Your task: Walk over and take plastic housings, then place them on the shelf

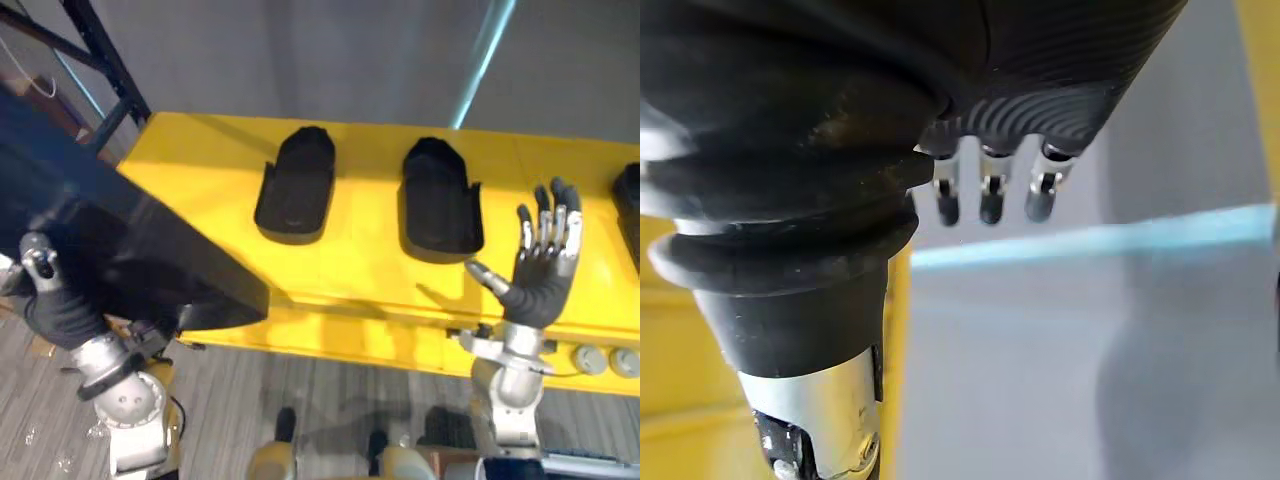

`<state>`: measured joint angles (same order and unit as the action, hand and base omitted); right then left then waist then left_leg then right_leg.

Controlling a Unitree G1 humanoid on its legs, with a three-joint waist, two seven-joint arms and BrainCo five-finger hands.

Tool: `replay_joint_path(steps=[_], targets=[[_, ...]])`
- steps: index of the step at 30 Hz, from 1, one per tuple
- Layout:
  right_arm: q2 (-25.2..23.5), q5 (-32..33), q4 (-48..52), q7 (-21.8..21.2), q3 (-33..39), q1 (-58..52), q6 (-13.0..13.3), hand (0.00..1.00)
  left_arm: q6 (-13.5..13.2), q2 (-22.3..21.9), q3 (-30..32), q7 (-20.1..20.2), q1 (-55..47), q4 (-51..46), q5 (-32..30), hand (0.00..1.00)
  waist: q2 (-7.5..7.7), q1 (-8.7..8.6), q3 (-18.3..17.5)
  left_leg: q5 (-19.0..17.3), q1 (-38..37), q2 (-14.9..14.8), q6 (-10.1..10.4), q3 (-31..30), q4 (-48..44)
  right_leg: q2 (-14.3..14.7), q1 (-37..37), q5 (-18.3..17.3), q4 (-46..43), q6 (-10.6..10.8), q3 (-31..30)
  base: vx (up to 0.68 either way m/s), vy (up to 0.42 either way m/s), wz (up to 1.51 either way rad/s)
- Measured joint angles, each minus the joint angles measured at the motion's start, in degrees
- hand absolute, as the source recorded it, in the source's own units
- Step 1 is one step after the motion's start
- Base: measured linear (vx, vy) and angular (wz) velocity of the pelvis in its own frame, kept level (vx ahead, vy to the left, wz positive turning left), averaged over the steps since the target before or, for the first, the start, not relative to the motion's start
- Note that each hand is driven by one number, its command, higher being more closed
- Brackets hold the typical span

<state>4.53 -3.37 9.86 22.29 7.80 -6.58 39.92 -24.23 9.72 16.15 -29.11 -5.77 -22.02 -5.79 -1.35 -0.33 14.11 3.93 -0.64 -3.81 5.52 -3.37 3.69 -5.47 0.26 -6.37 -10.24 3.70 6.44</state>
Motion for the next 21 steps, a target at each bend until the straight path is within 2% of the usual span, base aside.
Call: replay_joint_path(steps=[1, 2, 3, 4, 6, 7, 9, 10, 12, 14, 15, 16, 17, 19, 21], targets=[[-0.1, -3.0, 0.1, 4.6, 2.6, -0.9, -0.5, 0.0, 2.4, 1.2, 1.7, -0.8, -0.2, 1.3, -1.7, 1.0, -0.06, -0.63, 0.0, -0.2, -0.6, 0.0, -0.5, 1.2, 0.3, -0.1, 0.0, -0.1, -0.2, 0.1, -0.6, -0.05, 0.042, -0.36], [-0.1, -4.6, 0.2, 7.0, 4.3, -1.6, -0.7, 0.0, 3.7, 1.9, 2.4, -1.0, -0.2, 1.8, -2.1, 1.0, -0.15, -0.88, -0.1, -0.3, -0.8, 0.0, -0.6, 1.8, 0.4, -0.1, -0.1, -0.1, -0.3, 0.1, -0.9, -0.03, 0.037, -0.37], [-0.1, -6.9, 0.7, 11.5, 7.9, -3.3, -1.8, 0.0, 6.1, 3.8, 4.7, -1.9, -0.5, 3.3, -3.3, 1.0, -0.39, -1.32, -0.3, -0.3, -1.4, -0.4, -0.7, 4.4, 0.7, -0.1, -0.2, -0.1, -0.4, 0.2, -1.9, -0.02, 0.03, -0.28], [-0.1, -7.3, 0.7, 13.3, 9.7, -4.1, -2.4, 0.0, 7.0, 4.7, 6.1, -2.3, -0.7, 4.2, -3.8, 1.0, -0.52, -1.73, -0.5, -0.4, -1.4, -0.5, -0.9, 5.0, 0.7, -0.2, -0.2, -0.1, -0.4, 0.3, -2.2, -0.01, 0.026, -0.33], [0.1, -7.6, 0.3, 18.8, 16.9, -8.1, -4.5, 0.0, 11.3, 9.6, 11.9, -3.9, -1.6, 8.2, -4.0, 1.0, -1.32, -2.91, -1.2, -0.8, -2.4, -0.6, -1.4, 7.7, 0.7, -0.3, -0.5, -0.1, -0.4, 0.5, -3.9, 0.04, 0.019, -0.35], [0.1, -7.4, 0.0, 19.4, 18.5, -9.1, -5.2, 0.0, 12.5, 10.9, 13.4, -4.3, -1.7, 9.2, -4.0, 1.0, -1.56, -3.19, -1.4, -0.9, -2.4, -0.6, -1.5, 8.3, 0.7, -0.3, -0.6, -0.1, -0.4, 0.6, -4.3, 0.05, 0.021, -0.4], [0.4, -5.6, -3.7, 20.2, 22.3, -13.5, -6.6, 0.0, 16.2, 16.2, 18.6, -4.5, -2.1, 13.6, -3.1, 1.0, -2.4, -3.86, -3.0, -1.2, -2.5, -0.6, -1.4, 10.2, 0.6, -0.3, -1.4, -0.2, -0.7, 0.8, -5.8, 0.05, 0.017, -0.32], [0.4, -4.7, -4.9, 20.1, 22.7, -14.5, -7.2, 0.0, 17.2, 17.6, 19.3, -4.4, -2.0, 14.6, -3.0, 1.0, -2.53, -3.96, -3.2, -1.3, -2.7, -0.6, -1.4, 10.5, 0.6, -0.3, -1.4, -0.3, -0.8, 0.9, -6.1, 0.08, 0.012, -0.27], [0.4, -2.9, -11.8, 20.0, 23.4, -17.6, -9.2, 0.0, 19.8, 23.1, 20.7, -4.0, -1.7, 19.1, -0.8, 1.0, -3.01, -4.26, -3.9, -1.8, -3.5, -0.6, -1.5, 12.2, 0.4, -0.3, -1.2, -0.7, -1.2, 1.0, -6.8, 0.05, 0.004, -0.18], [0.4, -1.9, -16.5, 19.9, 23.4, -18.9, -10.3, 0.0, 21.8, 25.5, 21.4, -3.3, -0.7, 22.5, 0.3, 1.0, -3.35, -4.74, -4.6, -2.2, -3.5, -0.6, -1.7, 12.6, 0.0, -0.4, -1.2, -0.7, -1.2, 1.1, -7.1, 0.02, 0.001, -0.12], [0.3, -0.9, -19.4, 19.6, 23.5, -19.6, -11.3, 0.0, 23.6, 27.1, 21.4, -3.0, 0.2, 25.3, 1.0, 1.0, -3.71, -4.77, -5.0, -3.0, -3.5, -0.7, -2.1, 13.3, -0.5, -0.4, -1.2, -0.7, -1.3, 1.1, -7.7, 0.02, 0.007, -0.19], [0.4, 0.8, -22.1, 18.9, 23.7, -20.2, -12.3, 0.0, 26.7, 28.9, 21.3, -1.3, 1.6, 28.5, 1.0, 1.0, -4.1, -4.93, -5.6, -3.7, -3.6, -0.8, -2.0, 14.7, -0.8, -0.4, -1.2, -0.8, -1.3, 1.3, -8.1, 0.01, 0.009, -0.16], [0.5, 1.0, -22.7, 18.9, 23.7, -20.3, -12.6, 0.0, 27.2, 29.3, 21.2, -1.0, 1.9, 29.3, 1.0, 1.0, -4.16, -5.01, -5.6, -3.8, -3.6, -1.0, -2.1, 15.6, -1.0, -0.5, -1.1, -0.8, -1.4, 1.3, -8.1, 0.0, 0.005, -0.09], [1.0, 3.3, -27.1, 18.3, 23.6, -20.3, -15.8, 0.0, 31.6, 32.4, 19.2, 3.2, 5.8, 35.5, 0.8, 1.0, -4.03, -5.25, -5.6, -4.0, -4.2, -1.2, -2.0, 17.6, -1.6, -0.6, -1.1, -1.0, -2.0, 1.4, -8.9, 0.0, 0.003, -0.14], [1.2, 4.8, -29.3, 17.4, 23.5, -20.2, -17.7, 0.0, 34.2, 34.1, 16.8, 6.5, 8.2, 38.9, 0.7, 1.0, -3.66, -5.15, -5.3, -4.5, -4.2, -1.2, -1.7, 18.3, -2.2, -0.5, -1.2, -1.1, -2.2, 1.5, -9.6, -0.02, 0.0, -0.18]])
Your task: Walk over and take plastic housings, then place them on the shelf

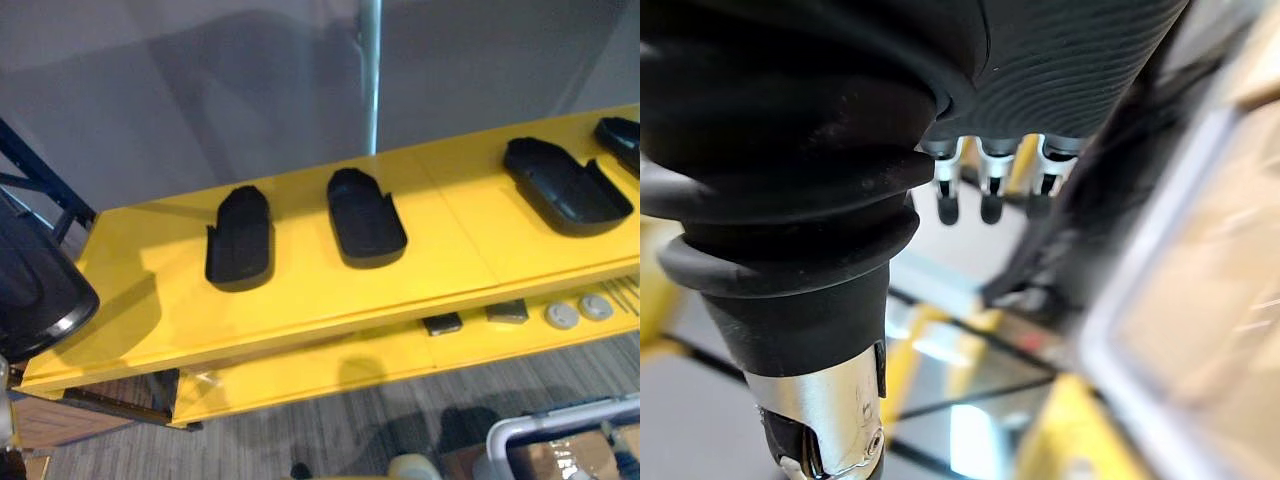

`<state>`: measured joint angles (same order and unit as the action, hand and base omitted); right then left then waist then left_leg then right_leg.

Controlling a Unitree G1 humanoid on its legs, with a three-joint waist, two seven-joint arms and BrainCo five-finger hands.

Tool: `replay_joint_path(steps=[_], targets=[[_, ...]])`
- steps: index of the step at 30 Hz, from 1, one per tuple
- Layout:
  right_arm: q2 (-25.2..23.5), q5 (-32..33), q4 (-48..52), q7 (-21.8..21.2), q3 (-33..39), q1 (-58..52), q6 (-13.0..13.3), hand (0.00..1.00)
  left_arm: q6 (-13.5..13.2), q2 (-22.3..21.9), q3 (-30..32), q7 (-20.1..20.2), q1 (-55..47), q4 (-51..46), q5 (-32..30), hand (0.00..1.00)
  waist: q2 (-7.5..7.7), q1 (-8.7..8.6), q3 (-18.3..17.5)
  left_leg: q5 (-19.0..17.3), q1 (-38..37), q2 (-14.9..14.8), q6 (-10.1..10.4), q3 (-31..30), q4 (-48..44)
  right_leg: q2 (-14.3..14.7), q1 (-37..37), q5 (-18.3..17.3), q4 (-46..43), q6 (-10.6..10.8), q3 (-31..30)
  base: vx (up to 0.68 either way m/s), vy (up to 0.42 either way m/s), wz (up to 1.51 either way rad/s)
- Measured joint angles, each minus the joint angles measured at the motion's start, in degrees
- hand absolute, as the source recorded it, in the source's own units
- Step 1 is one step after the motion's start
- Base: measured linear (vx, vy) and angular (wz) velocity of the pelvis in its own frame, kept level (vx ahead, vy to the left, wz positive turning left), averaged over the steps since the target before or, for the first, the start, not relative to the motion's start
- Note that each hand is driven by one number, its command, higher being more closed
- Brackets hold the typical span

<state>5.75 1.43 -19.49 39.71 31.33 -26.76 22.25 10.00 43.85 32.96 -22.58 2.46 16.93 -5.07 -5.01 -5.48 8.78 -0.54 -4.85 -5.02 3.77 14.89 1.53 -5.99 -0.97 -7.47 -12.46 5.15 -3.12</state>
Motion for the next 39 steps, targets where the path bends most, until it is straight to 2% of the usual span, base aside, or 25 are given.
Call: replay_joint_path(steps=[1, 3, 4, 9, 13, 15, 19, 20, 22, 25, 34, 37, 39], targets=[[0.3, 1.4, -1.3, -0.3, 0.0, 0.2, -1.4, 0.0, 2.0, 1.0, -2.2, 3.3, 1.2, 2.2, 0.0, 1.0, 0.28, -0.07, 0.2, -0.2, 0.0, 0.0, 0.2, 0.3, -0.1, 0.0, -0.1, 0.0, 0.0, 0.0, -0.3, -0.03, -0.005, -0.12], [0.7, 2.4, -2.3, -1.0, -0.1, 0.2, -2.5, 0.0, 3.5, 0.9, -3.5, 5.4, 2.4, 3.8, 0.0, 1.0, 0.63, -0.11, 0.4, -0.3, 0.1, 0.1, 0.3, 0.7, -0.1, 0.0, -0.6, -0.1, 0.1, 0.1, -0.6, -0.02, -0.001, -0.12], [1.1, 2.4, -3.9, -1.5, -0.1, 0.8, -3.4, 0.0, 5.3, 0.9, -5.0, 7.6, 3.5, 5.8, -0.1, 1.0, 1.18, -0.07, 0.8, -0.3, 1.2, 0.1, 0.3, 1.3, -0.4, 0.1, -2.0, -0.1, 0.1, 0.1, -1.5, -0.02, 0.005, -0.16], [1.2, 3.5, -4.8, -2.4, -0.6, 1.3, -5.2, 0.0, 9.1, 0.9, -8.6, 9.4, 8.5, 9.8, -0.2, 1.0, 2.99, -0.47, 4.0, -1.7, 5.0, -0.4, 0.7, 1.5, -4.8, 0.1, -3.7, 1.1, 0.3, 0.4, -2.0, 0.0, 0.003, -0.03], [1.5, 6.0, -4.8, -5.1, -0.7, 3.2, -6.0, 0.0, 10.1, 0.8, -9.4, 9.4, 12.1, 10.5, 0.2, 1.0, 3.9, -0.55, 7.1, -4.5, 8.8, -1.3, 0.8, 1.4, -10.5, 0.3, -5.2, 1.7, 0.6, 0.6, -2.5, 0.01, 0.006, 0.0], [1.9, 8.5, -4.8, -8.6, -1.8, 3.6, -7.1, 0.0, 10.4, 0.7, -9.5, 9.3, 14.3, 10.6, 0.5, 1.0, 4.05, -0.14, 9.6, -6.4, 10.7, -2.2, 0.9, 1.4, -14.3, 0.7, -5.4, 2.2, 1.0, 0.6, -3.0, 0.01, 0.032, -0.06], [2.5, 11.3, -5.4, -13.5, -1.8, 3.6, -7.6, 0.0, 10.5, 0.7, -9.3, 7.5, 16.7, 10.8, 0.8, 1.0, 3.94, 0.25, 10.6, -8.8, 13.7, -3.4, 0.6, 1.4, -18.7, 1.3, -6.6, 2.5, 1.1, 0.6, -3.3, 0.01, 0.037, -0.05], [2.7, 11.4, -5.5, -13.8, -1.8, 3.6, -7.5, 0.0, 10.5, 0.7, -9.2, 7.3, 17.2, 10.8, 0.8, 0.0, 3.95, 0.25, 10.9, -9.2, 13.9, -3.5, 0.5, 1.3, -19.4, 1.3, -6.6, 2.5, 1.0, 0.6, -3.3, -0.01, 0.03, -0.07], [3.3, 11.6, -6.0, -15.3, -1.8, 3.6, -7.4, 0.0, 10.6, 0.7, -9.0, 6.3, 18.5, 11.1, 0.8, 0.0, 3.78, 0.47, 11.8, -10.2, 15.1, -4.0, 0.4, 1.3, -21.0, 1.6, -6.7, 2.5, 1.0, 0.7, -3.5, -0.03, 0.032, -0.06], [3.6, 12.6, -6.5, -16.9, -1.8, 3.6, -7.5, 0.0, 12.5, 0.6, -9.0, 3.4, 19.9, 12.9, 2.7, 0.0, 3.93, 0.5, 13.9, -11.6, 16.2, -4.6, 0.0, 1.3, -23.7, 2.1, -7.1, 2.6, 0.9, 0.8, -3.8, -0.04, 0.025, -0.06], [3.5, 13.6, -8.4, -18.6, -2.0, 3.5, -7.4, 0.0, 16.2, 0.6, -6.1, -2.4, 21.7, 13.4, 4.7, 0.0, 4.15, 1.57, 14.1, -12.7, 16.9, -5.4, 0.0, 1.4, -26.0, 2.6, -7.7, 2.4, -0.2, 0.7, -4.0, 0.0, 0.012, -0.01], [3.1, 13.6, -8.5, -18.6, -3.7, 3.6, -7.2, 0.0, 16.4, 0.6, -5.5, -5.3, 21.4, 13.4, 5.1, 0.0, 4.21, 1.56, 14.1, -12.8, 16.1, -5.6, 0.2, 1.2, -25.9, 2.8, -6.8, 2.1, -0.2, 0.6, -3.5, -0.01, -0.003, -0.01], [3.0, 13.6, -8.6, -18.5, -4.6, 3.5, -6.1, 0.0, 15.6, 0.6, -4.3, -9.3, 20.6, 13.4, 5.2, 0.0, 4.19, 1.43, 14.1, -12.8, 14.9, -5.6, 0.3, 1.3, -25.5, 2.8, -5.8, 1.8, -0.3, 0.6, -3.5, -0.01, -0.018, -0.04]])
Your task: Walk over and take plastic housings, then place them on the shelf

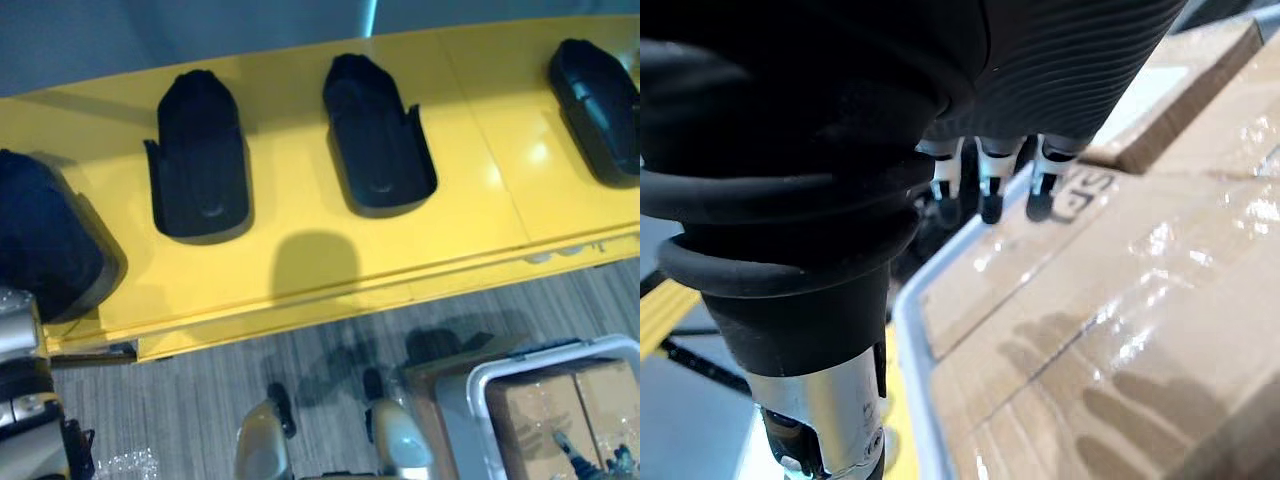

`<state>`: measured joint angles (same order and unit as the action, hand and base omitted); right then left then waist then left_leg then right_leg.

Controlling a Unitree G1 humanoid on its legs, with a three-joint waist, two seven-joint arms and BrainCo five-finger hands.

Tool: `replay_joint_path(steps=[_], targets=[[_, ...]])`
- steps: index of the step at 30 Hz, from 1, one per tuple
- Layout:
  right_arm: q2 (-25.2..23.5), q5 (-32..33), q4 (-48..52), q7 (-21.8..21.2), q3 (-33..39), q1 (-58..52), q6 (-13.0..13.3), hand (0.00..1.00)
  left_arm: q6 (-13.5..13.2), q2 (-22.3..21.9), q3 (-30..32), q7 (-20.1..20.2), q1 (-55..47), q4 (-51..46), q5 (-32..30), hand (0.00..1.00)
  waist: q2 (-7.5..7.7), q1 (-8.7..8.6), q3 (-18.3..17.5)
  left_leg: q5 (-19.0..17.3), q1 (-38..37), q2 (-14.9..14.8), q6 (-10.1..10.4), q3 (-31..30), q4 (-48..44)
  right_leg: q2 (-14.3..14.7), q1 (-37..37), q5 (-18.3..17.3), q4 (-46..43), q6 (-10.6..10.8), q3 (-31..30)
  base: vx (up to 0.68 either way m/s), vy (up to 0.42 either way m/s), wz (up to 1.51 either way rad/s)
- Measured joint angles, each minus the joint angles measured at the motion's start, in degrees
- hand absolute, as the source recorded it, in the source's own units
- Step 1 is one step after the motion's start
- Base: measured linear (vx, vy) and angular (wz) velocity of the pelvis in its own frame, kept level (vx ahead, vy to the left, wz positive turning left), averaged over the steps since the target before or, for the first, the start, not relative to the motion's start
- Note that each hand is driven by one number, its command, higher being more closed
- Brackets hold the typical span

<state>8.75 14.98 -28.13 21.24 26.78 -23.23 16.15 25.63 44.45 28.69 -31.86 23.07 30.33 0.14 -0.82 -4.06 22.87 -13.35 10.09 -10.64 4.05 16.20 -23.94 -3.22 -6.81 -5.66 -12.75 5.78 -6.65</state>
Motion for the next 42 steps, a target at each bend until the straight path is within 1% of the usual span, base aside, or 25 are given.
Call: replay_joint_path(steps=[1, 3, 5, 7, 8, 9, 10, 11, 13, 14, 16, 17, 19, 21, 22, 24, 25, 26, 28, 30, 34, 36, 39, 41, 42], targets=[[-0.4, 0.0, 0.1, 0.6, -0.5, 0.0, 1.7, 0.0, -1.8, 0.0, 0.0, -3.8, -0.2, -0.7, 0.3, 0.0, -0.05, -0.02, -0.1, 0.2, -1.3, 0.2, 0.2, 0.0, 0.9, 0.0, 0.9, -0.3, 0.0, -0.1, 0.1, 0.0, 0.0, 0.0], [-0.5, -0.1, 0.7, 1.9, -1.8, 0.0, 3.4, 0.0, -2.8, 0.1, 0.1, -6.5, -0.5, -4.0, 1.6, 0.0, -0.09, 0.06, -0.3, 0.5, -2.3, 0.5, 0.3, 0.0, 2.1, -0.2, 1.6, -0.5, 0.0, -0.1, 0.2, 0.01, -0.035, 0.04], [-0.9, -1.5, 4.0, 5.5, -4.2, 0.1, 7.1, 0.0, -7.5, 0.1, 0.0, -11.0, -0.6, -8.5, 1.7, 0.0, -0.45, 0.02, -0.8, 1.6, -3.6, 1.5, 0.3, 0.1, 4.4, -0.8, 2.1, -0.6, 0.3, 0.0, 0.4, 0.03, -0.024, 0.09], [-1.0, -4.9, 9.2, 9.3, -5.7, 0.5, 11.1, 0.0, -12.7, 0.1, -0.5, -15.3, -0.7, -13.6, 1.7, 0.0, -0.98, -0.21, -2.8, 3.0, -5.3, 2.5, 0.3, 0.1, 7.0, -1.6, 3.0, -0.6, 1.2, 0.0, 0.6, 0.08, -0.005, 0.07], [-1.0, -5.3, 9.9, 9.7, -5.8, 0.6, 11.4, 0.0, -13.3, 0.1, -0.5, -15.6, -0.8, -14.4, 1.6, 0.0, -0.98, -0.23, -3.2, 3.0, -5.6, 2.7, 0.3, 0.1, 7.4, -1.6, 3.2, -0.6, 1.3, 0.0, 0.6, 0.1, 0.001, 0.03], [-1.0, -7.1, 12.1, 11.1, -5.9, 1.1, 12.6, 0.0, -15.3, 0.1, -0.8, -16.8, -0.8, -17.0, 1.6, 0.0, -1.08, -0.34, -4.4, 3.4, -6.6, 3.0, 0.4, 0.1, 8.5, -1.8, 3.9, -0.6, 1.7, 0.0, 0.7, 0.09, -0.003, 0.03], [-1.0, -9.5, 15.5, 12.5, -5.9, 1.6, 13.4, 0.0, -18.3, 0.1, -0.9, -17.3, -0.9, -20.9, 1.6, 0.0, -1.11, -0.95, -5.8, 3.9, -8.6, 3.3, 0.6, -0.1, 10.1, -1.9, 5.7, -0.6, 2.5, 0.0, 1.3, 0.11, -0.01, 0.08], [-1.0, -10.7, 16.8, 12.8, -5.9, 1.6, 13.9, 0.0, -19.9, 0.1, -1.1, -17.3, -0.9, -22.4, 1.5, 0.0, -1.2, -1.28, -6.6, 4.1, -9.4, 3.4, 0.6, -0.2, 11.0, -1.9, 6.4, -0.6, 2.7, 0.0, 1.7, 0.11, -0.017, 0.1], [-0.9, -15.4, 20.7, 14.0, -4.9, 1.7, 15.6, 0.0, -25.9, 0.1, -2.7, -16.3, -1.2, -26.3, 0.4, 0.0, -1.49, -1.59, -10.1, 5.4, -12.5, 3.9, 0.9, -0.2, 14.9, -2.2, 7.9, -0.6, 3.4, 0.0, 2.0, 0.11, -0.01, 0.04], [-0.8, -16.1, 21.6, 14.0, -4.7, 1.9, 16.1, 0.0, -27.1, 0.1, -3.1, -15.8, -1.3, -27.1, 0.0, 0.0, -1.59, -1.63, -10.6, 5.7, -13.2, 4.1, 1.0, -0.2, 15.7, -2.2, 8.3, -0.6, 3.5, -0.1, 2.1, 0.08, 0.002, 0.02], [-0.4, -18.0, 26.3, 12.5, -4.5, 3.1, 17.9, 0.0, -31.0, 0.0, -3.5, -11.9, -2.5, -31.0, -0.4, 0.0, -1.99, -2.4, -11.6, 7.0, -14.5, 4.5, 0.9, -0.5, 18.1, -2.4, 9.0, -0.6, 3.8, -0.1, 2.6, 0.01, -0.011, 0.07], [-0.4, -18.1, 28.2, 11.6, -4.7, 3.5, 18.0, 0.0, -31.3, -0.1, -3.5, -10.9, -3.5, -32.2, -0.5, 0.0, -2.09, -2.79, -11.7, 7.3, -14.6, 4.7, 0.8, -0.6, 18.6, -2.6, 9.0, -0.6, 3.9, -0.1, 3.0, -0.03, -0.027, 0.11], [-0.3, -17.4, 34.0, 7.2, -4.8, 4.3, 18.8, 0.0, -32.3, -2.4, -3.5, -7.2, -7.3, -36.4, -0.5, 0.0, -2.39, -3.13, -12.0, 8.4, -15.1, 5.3, 0.7, -0.8, 20.4, -2.8, 9.2, -0.6, 4.5, -0.1, 3.5, -0.04, -0.025, 0.07], [-0.3, -17.0, 40.9, 1.9, -6.0, 4.6, 19.7, 0.0, -35.2, -10.0, -3.1, -3.4, -14.8, -42.1, -0.4, 0.0, -2.35, -3.1, -12.4, 9.4, -15.5, 5.7, 0.5, -1.5, 21.7, -3.0, 9.9, -0.6, 5.2, 0.0, 4.3, -0.04, -0.022, 0.14], [-0.3, -17.3, 42.2, 1.2, -6.4, 4.5, 20.0, 0.0, -36.0, -12.3, -2.9, -2.9, -16.7, -43.1, -0.3, 0.0, -2.2, -3.01, -12.5, 9.6, -15.9, 5.7, 0.6, -1.7, 22.0, -3.0, 10.4, -0.5, 5.5, 0.0, 4.7, -0.04, -0.026, 0.21], [-0.3, -20.1, 46.2, 1.2, -7.4, 4.9, 20.5, 0.0, -39.5, -22.2, -2.2, -2.4, -26.1, -47.4, -0.2, 0.0, -1.24, -2.28, -13.6, 10.0, -16.1, 5.8, 0.8, -3.1, 22.4, -2.8, 11.5, -0.3, 6.7, -0.1, 5.9, -0.03, -0.029, 0.23], [-0.3, -20.3, 46.7, 1.3, -7.4, 5.4, 20.9, 0.0, -40.1, -24.6, -2.3, -2.7, -27.9, -48.4, -0.4, 0.0, -0.96, -1.98, -13.7, 10.1, -16.1, 5.8, 0.8, -3.5, 22.5, -2.8, 11.9, -0.1, 7.0, -0.2, 6.4, -0.02, -0.035, 0.27], [-0.3, -20.3, 47.9, 1.5, -7.9, 6.9, 21.2, 0.0, -41.5, -28.8, -2.4, -3.3, -31.0, -49.9, -0.7, 0.0, -0.41, -1.05, -14.0, 10.4, -16.0, 5.8, 0.8, -4.1, 22.7, -2.8, 12.4, 0.3, 7.8, -0.2, 6.9, -0.03, -0.031, 0.27], [-0.1, -20.5, 49.7, 1.6, -10.1, 10.3, 21.3, 0.0, -42.8, -34.4, -2.9, -4.7, -35.0, -51.7, -1.1, 0.0, 0.29, 0.17, -14.4, 10.9, -16.0, 6.0, 0.7, -5.0, 23.2, -2.9, 13.1, 0.7, 8.8, -0.2, 8.1, -0.05, -0.026, 0.23], [0.9, -22.9, 50.6, 1.8, -13.2, 13.0, 20.8, 0.0, -42.6, -36.9, -3.8, -4.7, -37.3, -52.2, -2.5, 0.0, 0.52, 0.76, -14.4, 11.6, -16.0, 6.4, 0.7, -6.6, 23.5, -3.2, 14.0, 0.8, 9.2, -0.2, 9.6, -0.04, -0.021, 0.37], [3.9, -23.2, 50.1, 1.0, -17.1, 17.2, 17.1, 0.0, -41.7, -38.5, -6.6, -2.5, -39.3, -52.1, -5.6, 0.0, 0.63, 2.86, -14.2, 12.9, -15.7, 7.1, 0.4, -8.5, 24.7, -3.7, 14.8, 0.9, 9.9, 0.0, 11.7, -0.04, -0.012, 0.32], [4.2, -20.7, 50.0, 0.9, -17.4, 17.7, 15.8, 0.0, -41.8, -38.7, -7.4, 1.3, -39.3, -52.1, -5.6, 0.0, 0.8, 3.02, -14.2, 13.8, -15.1, 7.5, 0.3, -9.6, 25.6, -3.9, 14.7, 1.3, 10.2, 0.1, 13.0, -0.01, -0.001, 0.25], [4.2, -19.8, 49.6, 0.3, -20.3, 18.0, 12.1, 0.0, -41.9, -38.7, -7.6, 5.8, -39.6, -52.1, -4.9, 0.0, 1.38, 3.14, -13.8, 14.1, -14.5, 7.6, 0.3, -10.1, 25.9, -4.0, 14.2, 1.6, 10.4, 0.1, 13.2, 0.0, 0.003, 0.07], [4.1, -20.2, 49.5, -0.1, -22.1, 17.8, 10.4, 0.0, -41.9, -38.5, -8.6, 10.1, -39.5, -52.0, -0.3, 0.0, 1.51, 3.08, -13.8, 14.3, -14.0, 7.7, 0.2, -10.2, 26.1, -4.0, 13.8, 1.7, 10.4, 0.2, 13.3, 0.02, 0.004, 0.04], [4.0, -20.1, 48.9, -0.2, -22.9, 17.3, 9.8, 0.0, -41.8, -38.5, -10.1, 13.8, -39.5, -51.9, 2.6, 0.0, 1.56, 3.09, -13.8, 14.6, -14.0, 7.8, 0.1, -10.3, 26.6, -4.1, 13.8, 1.8, 10.4, 0.2, 13.4, 0.02, 0.008, 0.05]])
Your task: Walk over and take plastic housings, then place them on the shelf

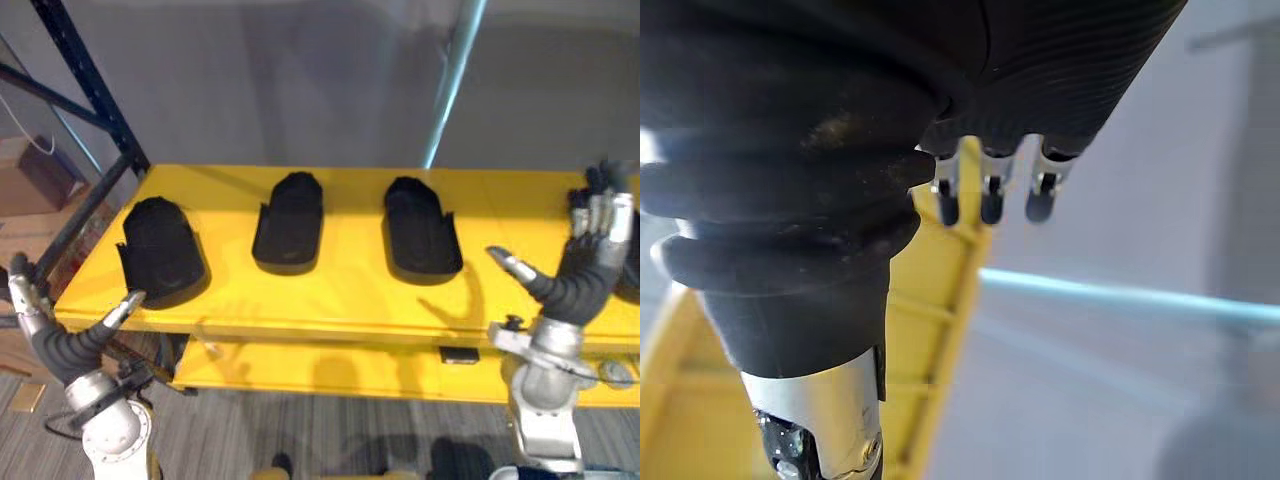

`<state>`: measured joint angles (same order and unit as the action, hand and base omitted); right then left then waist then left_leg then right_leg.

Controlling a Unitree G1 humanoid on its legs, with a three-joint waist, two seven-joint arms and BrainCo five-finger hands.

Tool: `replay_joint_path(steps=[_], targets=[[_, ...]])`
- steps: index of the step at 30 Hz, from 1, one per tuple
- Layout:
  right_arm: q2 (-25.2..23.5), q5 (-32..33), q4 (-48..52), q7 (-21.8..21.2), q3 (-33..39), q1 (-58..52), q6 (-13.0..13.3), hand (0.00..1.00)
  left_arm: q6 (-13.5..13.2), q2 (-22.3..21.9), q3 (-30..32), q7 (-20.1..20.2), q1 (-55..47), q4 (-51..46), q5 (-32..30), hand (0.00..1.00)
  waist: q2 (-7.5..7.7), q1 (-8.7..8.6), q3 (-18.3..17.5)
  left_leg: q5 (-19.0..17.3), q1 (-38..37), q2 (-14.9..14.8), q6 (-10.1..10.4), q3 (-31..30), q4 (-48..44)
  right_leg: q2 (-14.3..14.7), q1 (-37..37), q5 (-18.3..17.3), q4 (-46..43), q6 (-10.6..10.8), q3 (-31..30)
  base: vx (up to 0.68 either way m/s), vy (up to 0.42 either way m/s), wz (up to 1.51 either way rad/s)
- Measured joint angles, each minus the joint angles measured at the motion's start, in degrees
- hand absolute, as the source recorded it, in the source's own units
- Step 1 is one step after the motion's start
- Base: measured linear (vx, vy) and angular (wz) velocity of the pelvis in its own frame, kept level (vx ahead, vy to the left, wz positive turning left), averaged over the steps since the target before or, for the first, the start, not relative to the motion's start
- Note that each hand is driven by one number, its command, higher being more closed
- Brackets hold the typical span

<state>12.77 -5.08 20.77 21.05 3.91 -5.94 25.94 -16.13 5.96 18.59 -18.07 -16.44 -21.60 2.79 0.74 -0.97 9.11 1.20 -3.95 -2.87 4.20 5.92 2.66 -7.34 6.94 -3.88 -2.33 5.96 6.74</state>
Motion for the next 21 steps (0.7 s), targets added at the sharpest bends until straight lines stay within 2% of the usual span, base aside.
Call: replay_joint_path(steps=[1, 3, 6, 9, 11, 15, 16, 18, 21], targets=[[0.0, 0.2, -0.5, -0.1, -0.3, -0.4, 0.0, 0.0, 0.0, 0.0, -0.8, 1.7, -0.1, 0.1, 1.1, 0.0, 0.04, 0.0, 0.0, 0.0, 0.0, 0.0, 0.0, -0.1, 0.1, 0.0, 0.0, 0.0, 0.0, 0.0, 0.1, 0.02, 0.009, 0.07], [-0.4, 0.2, -1.7, -0.5, -0.7, -1.7, -1.0, 0.0, 0.0, 0.1, -3.3, 8.3, -0.8, 0.3, 4.7, 0.0, 0.08, -0.02, 0.0, 0.2, -0.1, 0.2, -0.1, -0.2, 0.7, -0.1, 0.0, 0.0, 0.0, 0.0, 0.3, 0.02, 0.008, 0.04], [-0.4, 0.3, -1.7, -1.2, -0.7, -3.5, -1.2, 0.0, 0.1, 0.3, -4.6, 12.8, -1.1, 1.4, 8.6, 0.0, 0.17, -0.19, 0.2, 0.3, -0.2, 0.2, -0.1, 0.2, 0.9, -0.2, -0.3, 0.0, 0.0, 0.0, 0.2, 0.0, 0.002, -0.02], [-0.4, 1.7, -1.8, -2.2, -0.7, -4.2, -1.2, 0.0, 1.2, 0.6, -6.0, 13.1, -0.9, 3.8, 10.8, 0.0, 0.17, -0.45, 0.3, 0.3, -0.2, 0.3, -0.1, 1.0, 0.9, -0.3, -0.9, 0.1, -0.2, 0.1, -0.7, -0.01, 0.009, -0.13], [-0.4, 2.2, -2.3, -2.4, -0.7, -4.3, -1.2, 0.0, 1.9, 0.6, -6.7, 13.1, -0.9, 5.6, 11.0, 0.0, 0.32, -1.37, 0.4, 0.3, -0.3, 0.4, -0.1, 1.1, 0.9, -0.4, -0.9, 0.1, -0.2, 0.1, -0.8, -0.02, 0.012, -0.06], [-0.4, 4.0, -3.9, -3.5, -0.7, -6.1, -1.1, 0.0, 3.3, 1.7, -8.5, 10.0, -0.4, 7.8, 12.5, 0.0, 0.39, -1.49, 0.7, 0.2, -1.4, 0.3, -0.1, 2.6, 1.7, -0.3, -1.0, 0.1, -0.3, 0.1, -2.1, -0.02, 0.011, -0.17], [-0.4, 4.3, -3.9, -4.0, -0.7, -6.8, -1.1, 0.0, 4.2, 2.0, -8.5, 8.0, 0.5, 9.1, 12.5, 0.0, 0.0, -1.69, 1.5, 0.2, -2.0, 0.4, -0.2, 2.8, 1.8, -0.4, -0.9, 0.2, -0.3, 0.2, -2.4, -0.01, 0.012, -0.17], [-0.4, 4.4, -3.9, -4.8, -0.7, -7.6, -1.1, 0.0, 4.6, 2.2, -8.4, 6.5, 1.4, 10.5, 12.5, 0.0, -0.17, -2.41, 1.6, 0.2, -1.9, 0.4, -0.2, 3.0, 1.8, -0.4, -1.0, 0.2, -0.3, 0.2, -2.6, -0.02, 0.008, -0.07], [-0.4, 5.1, -4.0, -5.2, -0.7, -8.0, -1.1, 0.0, 5.0, 2.2, -8.5, 5.7, 2.4, 11.8, 12.6, 0.0, -0.18, -2.99, 1.6, 0.2, -2.1, 0.2, -0.2, 3.6, 1.8, -0.2, -1.2, 0.2, -0.3, 0.2, -3.1, 0.01, 0.0, -0.09]])
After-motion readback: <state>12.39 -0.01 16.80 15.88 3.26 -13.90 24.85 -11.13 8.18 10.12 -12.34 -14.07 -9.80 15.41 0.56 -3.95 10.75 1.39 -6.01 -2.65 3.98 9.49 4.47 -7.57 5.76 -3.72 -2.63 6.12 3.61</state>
